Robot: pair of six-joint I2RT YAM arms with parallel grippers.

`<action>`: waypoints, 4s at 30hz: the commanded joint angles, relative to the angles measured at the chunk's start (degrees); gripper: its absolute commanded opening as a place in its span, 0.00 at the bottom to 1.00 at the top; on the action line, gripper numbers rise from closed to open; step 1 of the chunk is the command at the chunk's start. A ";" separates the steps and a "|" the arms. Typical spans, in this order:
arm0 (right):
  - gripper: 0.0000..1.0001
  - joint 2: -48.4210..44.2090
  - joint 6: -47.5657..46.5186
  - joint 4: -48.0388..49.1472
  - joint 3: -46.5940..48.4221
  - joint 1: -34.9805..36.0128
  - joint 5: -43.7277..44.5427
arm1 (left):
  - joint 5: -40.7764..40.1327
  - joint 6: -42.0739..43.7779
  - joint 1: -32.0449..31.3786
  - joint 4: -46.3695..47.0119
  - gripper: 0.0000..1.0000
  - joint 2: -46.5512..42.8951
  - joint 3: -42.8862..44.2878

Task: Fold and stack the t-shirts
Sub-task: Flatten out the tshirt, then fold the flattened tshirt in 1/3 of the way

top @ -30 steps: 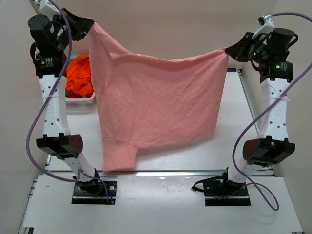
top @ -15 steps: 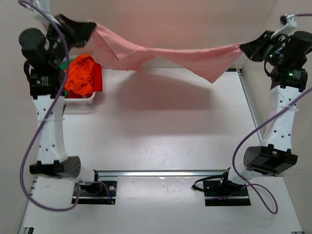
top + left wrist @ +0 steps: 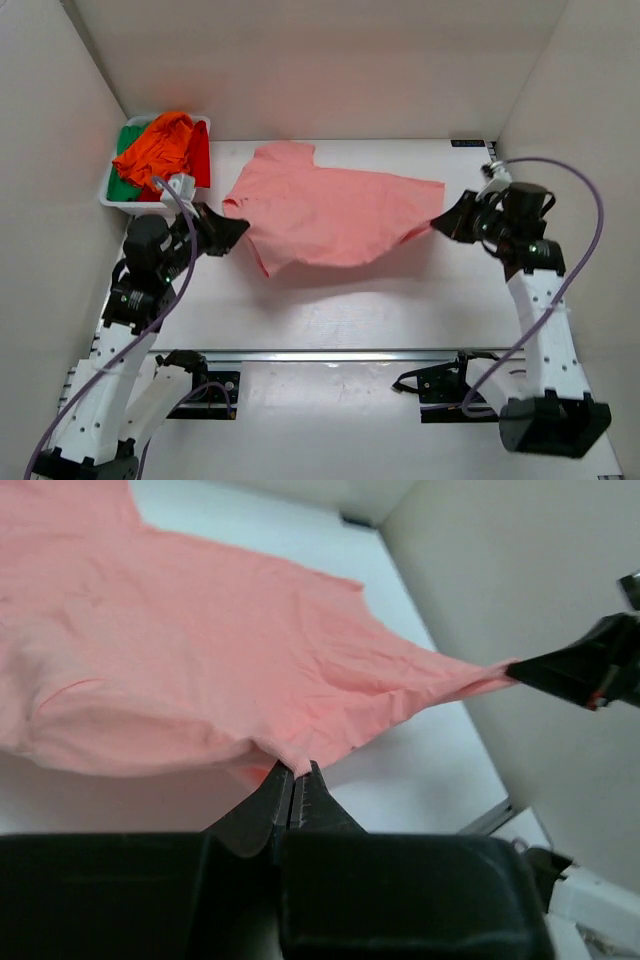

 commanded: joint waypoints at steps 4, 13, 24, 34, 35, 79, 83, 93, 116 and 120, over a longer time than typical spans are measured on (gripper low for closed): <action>0.00 -13.68 4.80 -8.22 -15.13 5.85 6.03 | -5.03 -0.63 -3.55 -6.24 0.02 -9.87 -12.86; 0.01 -17.20 3.58 -18.68 -20.50 1.11 11.65 | -8.27 -1.61 -3.55 -8.62 0.02 -14.37 -21.58; 0.00 -18.35 5.16 -19.57 -25.43 -1.62 15.70 | -10.48 0.07 -0.75 -0.71 0.03 -4.10 -19.38; 0.00 -11.33 4.64 -16.58 -24.46 -3.46 16.05 | -6.70 1.12 5.67 7.90 0.02 7.77 -16.05; 0.00 -10.88 4.29 -16.84 -24.29 -3.64 16.05 | -7.04 1.21 6.11 9.04 0.02 9.17 -15.34; 0.00 7.23 3.14 -3.23 -22.09 -7.50 16.23 | -6.70 2.18 11.04 22.58 0.02 37.13 -2.50; 0.00 9.07 2.87 -2.26 -21.48 -7.24 16.23 | -7.31 1.92 11.13 22.67 0.02 39.42 -2.15; 0.44 12.50 2.70 0.21 -18.59 -6.36 17.98 | -7.75 1.83 12.27 25.93 0.57 43.02 2.41; 0.54 -2.96 10.44 -4.36 -18.31 6.29 15.97 | -16.01 -5.28 13.68 -5.54 0.51 5.32 -21.31; 0.53 -3.14 9.73 -5.16 -18.05 6.30 15.62 | -17.15 -6.87 13.85 -6.77 0.54 5.76 -22.45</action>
